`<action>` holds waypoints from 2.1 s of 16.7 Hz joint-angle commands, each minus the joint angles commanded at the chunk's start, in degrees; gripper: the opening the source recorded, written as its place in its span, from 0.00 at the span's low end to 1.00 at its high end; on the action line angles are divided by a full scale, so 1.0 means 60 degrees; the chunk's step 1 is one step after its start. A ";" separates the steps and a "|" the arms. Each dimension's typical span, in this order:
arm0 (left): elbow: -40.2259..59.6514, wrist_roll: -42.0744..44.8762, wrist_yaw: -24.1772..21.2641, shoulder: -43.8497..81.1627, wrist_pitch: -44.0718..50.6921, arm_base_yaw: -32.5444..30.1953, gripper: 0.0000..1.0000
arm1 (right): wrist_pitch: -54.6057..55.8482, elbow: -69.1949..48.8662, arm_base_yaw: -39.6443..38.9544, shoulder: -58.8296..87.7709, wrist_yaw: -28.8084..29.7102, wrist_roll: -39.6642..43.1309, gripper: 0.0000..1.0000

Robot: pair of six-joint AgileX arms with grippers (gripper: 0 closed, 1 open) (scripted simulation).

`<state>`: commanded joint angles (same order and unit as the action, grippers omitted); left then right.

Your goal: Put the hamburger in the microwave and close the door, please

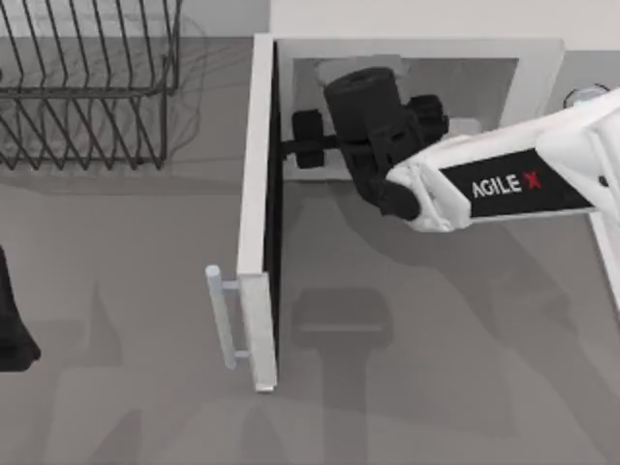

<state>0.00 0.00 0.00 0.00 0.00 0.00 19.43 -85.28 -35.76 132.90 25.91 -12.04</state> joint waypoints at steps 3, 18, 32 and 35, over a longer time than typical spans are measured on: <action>0.0000 0.0000 0.0000 0.0000 0.0000 0.0000 1.00 | 0.0416 0.1251 -0.0518 -0.0806 0.0441 -0.0356 1.00; 0.0000 0.0000 0.0000 0.0000 0.0000 0.0000 1.00 | 0.1597 0.5988 -0.2435 -0.2650 0.1859 -0.1583 1.00; 0.0000 0.0000 0.0000 0.0000 0.0000 0.0000 1.00 | -0.0078 0.5146 -0.2359 -0.4116 0.1909 -0.1563 1.00; 0.0000 0.0000 0.0000 0.0000 0.0000 0.0000 1.00 | -0.0928 0.4968 -0.2351 -0.4607 0.1879 -0.1555 1.00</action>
<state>0.00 0.00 0.00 0.00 0.00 0.00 13.87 -55.48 -49.87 105.26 37.19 -21.37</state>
